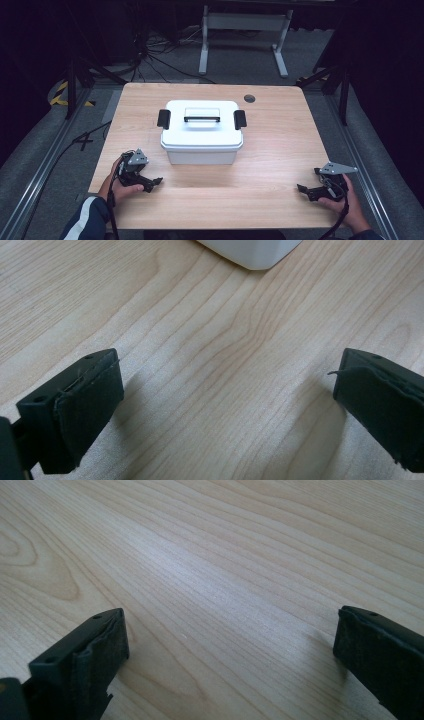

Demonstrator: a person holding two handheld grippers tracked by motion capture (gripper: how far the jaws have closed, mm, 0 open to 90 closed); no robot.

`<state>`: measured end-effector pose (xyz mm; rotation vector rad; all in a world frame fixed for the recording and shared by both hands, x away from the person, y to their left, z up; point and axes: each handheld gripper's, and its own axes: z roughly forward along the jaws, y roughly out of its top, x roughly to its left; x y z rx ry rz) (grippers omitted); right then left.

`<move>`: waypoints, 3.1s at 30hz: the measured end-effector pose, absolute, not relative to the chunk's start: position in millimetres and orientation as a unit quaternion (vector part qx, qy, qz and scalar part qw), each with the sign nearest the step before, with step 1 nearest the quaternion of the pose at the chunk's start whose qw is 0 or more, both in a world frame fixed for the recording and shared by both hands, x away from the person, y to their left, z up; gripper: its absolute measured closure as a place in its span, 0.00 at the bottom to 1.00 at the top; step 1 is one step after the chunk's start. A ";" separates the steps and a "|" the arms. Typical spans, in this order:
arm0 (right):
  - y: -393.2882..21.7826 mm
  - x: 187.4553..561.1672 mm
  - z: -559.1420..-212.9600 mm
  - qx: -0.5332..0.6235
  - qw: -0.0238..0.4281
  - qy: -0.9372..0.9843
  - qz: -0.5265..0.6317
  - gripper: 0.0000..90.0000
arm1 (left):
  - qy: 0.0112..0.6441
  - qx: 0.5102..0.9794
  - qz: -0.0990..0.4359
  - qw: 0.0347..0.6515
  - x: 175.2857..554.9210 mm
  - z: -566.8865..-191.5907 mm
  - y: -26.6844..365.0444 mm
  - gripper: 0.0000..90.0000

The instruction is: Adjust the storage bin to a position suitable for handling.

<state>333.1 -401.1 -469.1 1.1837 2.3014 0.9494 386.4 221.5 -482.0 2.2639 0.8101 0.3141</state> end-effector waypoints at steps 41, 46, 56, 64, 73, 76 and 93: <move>-313.3 401.8 -324.7 0.248 0.220 0.876 0.349 0.41 | 0.320 0.872 0.121 0.351 384.1 -482.1 222.1 0.01; -287.8 409.6 -302.5 0.218 0.222 0.888 0.337 0.42 | 0.321 0.871 0.120 0.352 384.0 -482.3 221.8 0.01; -234.2 427.9 -280.5 0.161 0.224 0.911 0.306 0.43 | 0.321 0.871 0.121 0.350 384.1 -482.1 222.0 0.00; -193.5 441.5 -272.8 0.132 0.221 0.925 0.281 0.45 | 0.321 0.872 0.120 0.350 384.2 -482.1 222.0 0.00; -157.7 450.7 -272.4 0.104 0.214 0.935 0.264 0.45 | 0.321 0.872 0.120 0.350 384.2 -482.0 222.1 0.00; -147.4 455.3 -274.4 0.099 0.215 0.938 0.252 0.45 | 0.321 0.872 0.121 0.350 384.3 -482.1 222.0 0.00; -100.7 470.6 -282.2 0.056 0.200 0.949 0.237 0.54 | 0.342 0.864 0.126 0.347 367.9 -482.2 226.2 0.01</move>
